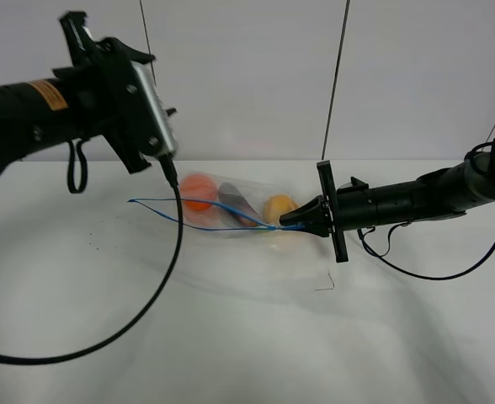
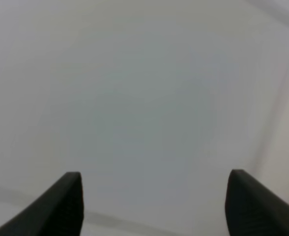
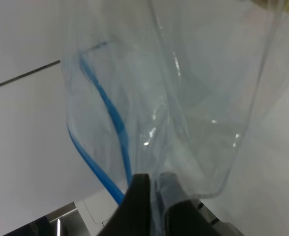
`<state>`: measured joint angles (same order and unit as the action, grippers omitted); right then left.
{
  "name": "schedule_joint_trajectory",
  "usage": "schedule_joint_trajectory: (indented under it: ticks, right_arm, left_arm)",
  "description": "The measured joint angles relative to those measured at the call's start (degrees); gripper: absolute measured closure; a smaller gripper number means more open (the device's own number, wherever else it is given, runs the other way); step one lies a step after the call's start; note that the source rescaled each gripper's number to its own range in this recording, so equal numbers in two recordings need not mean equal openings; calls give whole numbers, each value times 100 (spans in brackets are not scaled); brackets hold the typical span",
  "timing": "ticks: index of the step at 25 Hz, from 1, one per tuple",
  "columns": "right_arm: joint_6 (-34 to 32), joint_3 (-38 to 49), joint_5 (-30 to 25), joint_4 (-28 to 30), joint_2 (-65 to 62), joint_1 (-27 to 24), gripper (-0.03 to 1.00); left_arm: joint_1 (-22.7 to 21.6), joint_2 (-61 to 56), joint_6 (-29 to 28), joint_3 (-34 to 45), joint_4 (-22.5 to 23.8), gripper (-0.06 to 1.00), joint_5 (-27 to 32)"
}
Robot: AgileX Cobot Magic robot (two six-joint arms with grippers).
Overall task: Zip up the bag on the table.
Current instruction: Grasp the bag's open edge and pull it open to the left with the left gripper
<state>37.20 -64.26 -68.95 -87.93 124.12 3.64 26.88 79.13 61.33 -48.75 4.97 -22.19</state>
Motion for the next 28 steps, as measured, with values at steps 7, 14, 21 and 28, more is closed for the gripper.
schedule_joint_trajectory:
  ticks: [7,14,21,28]
  right_arm:
    - [0,0,0,0,0,0,97]
    - [0,0,0,0,0,0,97]
    - [0,0,0,0,0,0,97]
    - [0,0,0,0,0,0,97]
  left_arm:
    - [990,1101,-226,-4,2,4,43]
    - [1517,1813,-345,-4,6,4,-417]
    - [1672,2306,-767,-4,6,4,-756]
    - [1672,2930,-766,-11,6,4,-1627]
